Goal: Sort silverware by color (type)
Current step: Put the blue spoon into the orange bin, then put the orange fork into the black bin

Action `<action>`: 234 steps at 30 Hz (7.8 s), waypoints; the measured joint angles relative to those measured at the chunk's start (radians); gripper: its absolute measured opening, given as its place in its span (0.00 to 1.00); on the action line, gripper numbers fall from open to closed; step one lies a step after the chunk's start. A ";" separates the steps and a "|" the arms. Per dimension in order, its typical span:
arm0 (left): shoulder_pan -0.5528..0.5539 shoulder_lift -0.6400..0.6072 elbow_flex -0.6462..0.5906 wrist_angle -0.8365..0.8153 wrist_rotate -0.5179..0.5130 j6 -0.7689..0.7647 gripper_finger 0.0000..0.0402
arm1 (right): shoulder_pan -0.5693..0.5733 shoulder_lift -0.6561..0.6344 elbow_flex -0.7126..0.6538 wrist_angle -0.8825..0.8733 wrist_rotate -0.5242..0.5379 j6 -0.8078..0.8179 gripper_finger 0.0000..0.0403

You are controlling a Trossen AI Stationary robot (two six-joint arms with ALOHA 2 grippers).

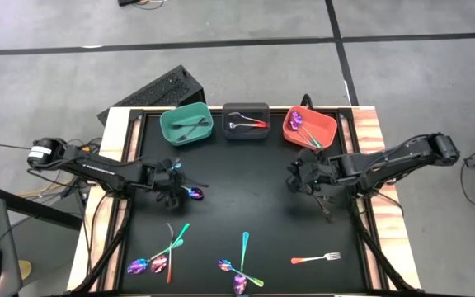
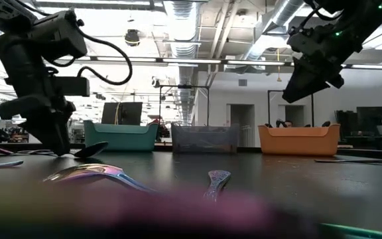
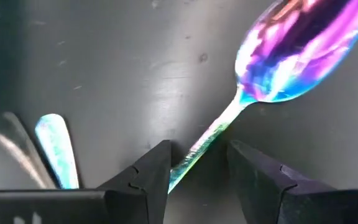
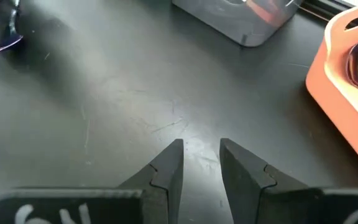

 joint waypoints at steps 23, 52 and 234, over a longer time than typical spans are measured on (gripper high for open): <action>0.013 0.008 -0.035 0.815 -0.196 0.516 0.01 | -0.036 0.266 0.000 0.800 -0.079 -0.281 0.31; 0.010 0.430 0.206 0.930 -0.469 0.897 0.01 | -0.139 0.566 0.095 1.042 -0.205 -0.297 0.30; -0.017 0.510 0.218 0.891 -0.345 0.220 0.27 | -0.193 0.244 -0.336 1.327 -0.226 -0.391 0.36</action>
